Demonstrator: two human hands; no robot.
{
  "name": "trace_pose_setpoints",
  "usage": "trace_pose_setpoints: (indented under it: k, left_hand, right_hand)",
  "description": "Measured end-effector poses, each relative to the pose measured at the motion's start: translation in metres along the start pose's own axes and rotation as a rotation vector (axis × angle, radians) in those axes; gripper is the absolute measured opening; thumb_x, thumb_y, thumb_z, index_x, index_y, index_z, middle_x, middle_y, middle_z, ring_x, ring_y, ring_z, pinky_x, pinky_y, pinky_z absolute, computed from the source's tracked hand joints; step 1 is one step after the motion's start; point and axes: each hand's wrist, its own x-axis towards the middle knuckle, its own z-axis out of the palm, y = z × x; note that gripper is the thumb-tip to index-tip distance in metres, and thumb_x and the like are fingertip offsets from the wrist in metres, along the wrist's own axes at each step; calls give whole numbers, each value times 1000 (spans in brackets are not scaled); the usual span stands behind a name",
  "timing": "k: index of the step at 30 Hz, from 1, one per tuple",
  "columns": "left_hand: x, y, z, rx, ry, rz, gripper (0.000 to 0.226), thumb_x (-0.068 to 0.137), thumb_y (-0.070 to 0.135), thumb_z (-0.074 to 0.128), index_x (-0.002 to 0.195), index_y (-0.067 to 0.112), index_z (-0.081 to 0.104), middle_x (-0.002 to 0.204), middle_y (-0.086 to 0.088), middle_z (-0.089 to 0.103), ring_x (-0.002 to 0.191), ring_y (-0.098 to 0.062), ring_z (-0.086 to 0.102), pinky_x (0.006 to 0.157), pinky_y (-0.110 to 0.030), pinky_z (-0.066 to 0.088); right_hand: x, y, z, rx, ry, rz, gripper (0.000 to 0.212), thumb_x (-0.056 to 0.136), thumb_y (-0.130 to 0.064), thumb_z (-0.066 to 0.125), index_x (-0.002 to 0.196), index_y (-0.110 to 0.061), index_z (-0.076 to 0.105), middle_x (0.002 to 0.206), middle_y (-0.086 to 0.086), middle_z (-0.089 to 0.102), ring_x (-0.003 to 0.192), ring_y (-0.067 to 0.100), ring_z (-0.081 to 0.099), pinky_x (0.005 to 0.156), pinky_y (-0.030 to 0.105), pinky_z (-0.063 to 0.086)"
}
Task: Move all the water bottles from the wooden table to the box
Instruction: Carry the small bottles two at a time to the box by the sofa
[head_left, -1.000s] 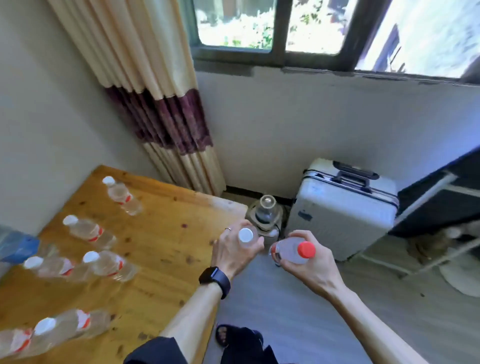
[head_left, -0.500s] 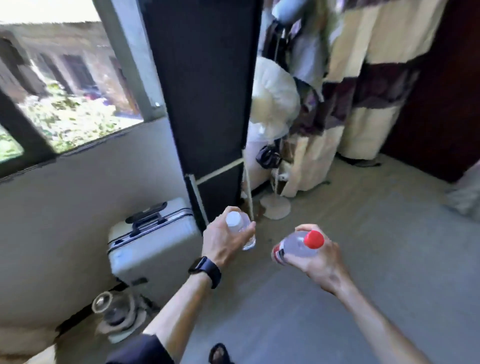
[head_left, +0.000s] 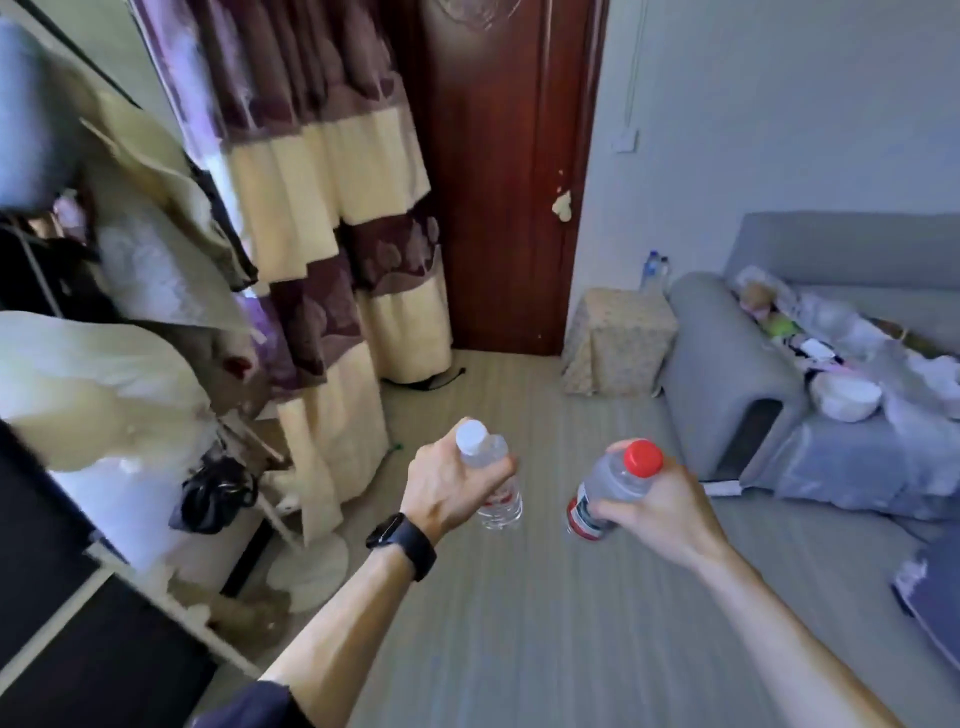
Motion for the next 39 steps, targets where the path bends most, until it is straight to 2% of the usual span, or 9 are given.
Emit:
trace_pose_setpoints:
  k: [4, 10, 14, 17, 21, 27, 30, 35, 39]
  left_hand:
    - [92, 36, 35, 36, -110, 98, 48, 61, 68, 57, 83, 25, 54, 73, 9, 67, 79, -18, 64, 70, -30, 51]
    - [209, 96, 102, 85, -217, 238, 45, 63, 69, 58, 80, 28, 53, 71, 13, 65, 74, -9, 62, 62, -27, 47]
    - [279, 128, 155, 63, -260, 240, 48, 62, 71, 57, 83, 29, 64, 75, 15, 69, 77, -6, 65, 68, -26, 53]
    - [328, 151, 196, 52, -278, 234, 51, 61, 74, 55, 84, 30, 67, 78, 15, 70, 78, -4, 65, 70, -26, 53]
    - [386, 172, 248, 106, -305, 204, 53, 60, 76, 55, 85, 30, 65, 80, 14, 70, 79, -7, 66, 73, -32, 57]
    - [475, 173, 310, 117, -327, 121, 50, 63, 75, 59, 87, 32, 67, 81, 16, 72, 80, -4, 67, 75, -35, 59]
    - [526, 167, 340, 145, -370, 78, 47, 63, 75, 60, 85, 34, 67, 81, 15, 72, 79, -4, 67, 74, -34, 59]
    - [625, 159, 391, 195, -436, 58, 52, 59, 78, 58, 85, 34, 65, 79, 15, 70, 78, -7, 65, 68, -30, 56]
    - [704, 161, 425, 153, -450, 21, 53, 58, 78, 58, 84, 33, 67, 77, 18, 69, 76, -3, 65, 65, -26, 53]
  right_hand:
    - [66, 5, -37, -21, 117, 17, 56, 38, -48, 73, 92, -50, 62, 80, -29, 68, 77, -12, 62, 61, 5, 42]
    - [152, 35, -96, -29, 243, 92, 54, 39, -47, 74, 92, -45, 63, 77, -16, 72, 78, 3, 67, 71, 25, 53]
    - [220, 66, -131, -35, 253, 114, 52, 41, -47, 75, 91, -52, 63, 77, -25, 69, 74, -10, 63, 61, 6, 44]
    - [279, 94, -154, -13, 253, 141, 53, 41, -46, 76, 92, -53, 64, 78, -27, 70, 76, -11, 63, 61, 4, 42]
    - [353, 133, -181, 6, 223, 206, 55, 39, -47, 76, 91, -31, 67, 79, -14, 73, 80, 5, 68, 74, 27, 54]
    - [462, 175, -207, 26, 154, 235, 53, 41, -43, 78, 90, -24, 68, 79, -11, 72, 84, 13, 70, 75, 30, 57]
    - [523, 196, -209, 50, 100, 287, 46, 48, -33, 82, 92, -26, 69, 80, -5, 72, 88, 22, 70, 75, 45, 62]
    - [624, 220, -203, 29, 130, 300, 60, 39, -46, 76, 95, -29, 67, 87, -10, 73, 87, 14, 68, 80, 33, 55]
    - [696, 233, -207, -1, 111, 344, 55, 42, -44, 77, 94, -29, 68, 84, -12, 73, 83, 9, 68, 75, 30, 55]
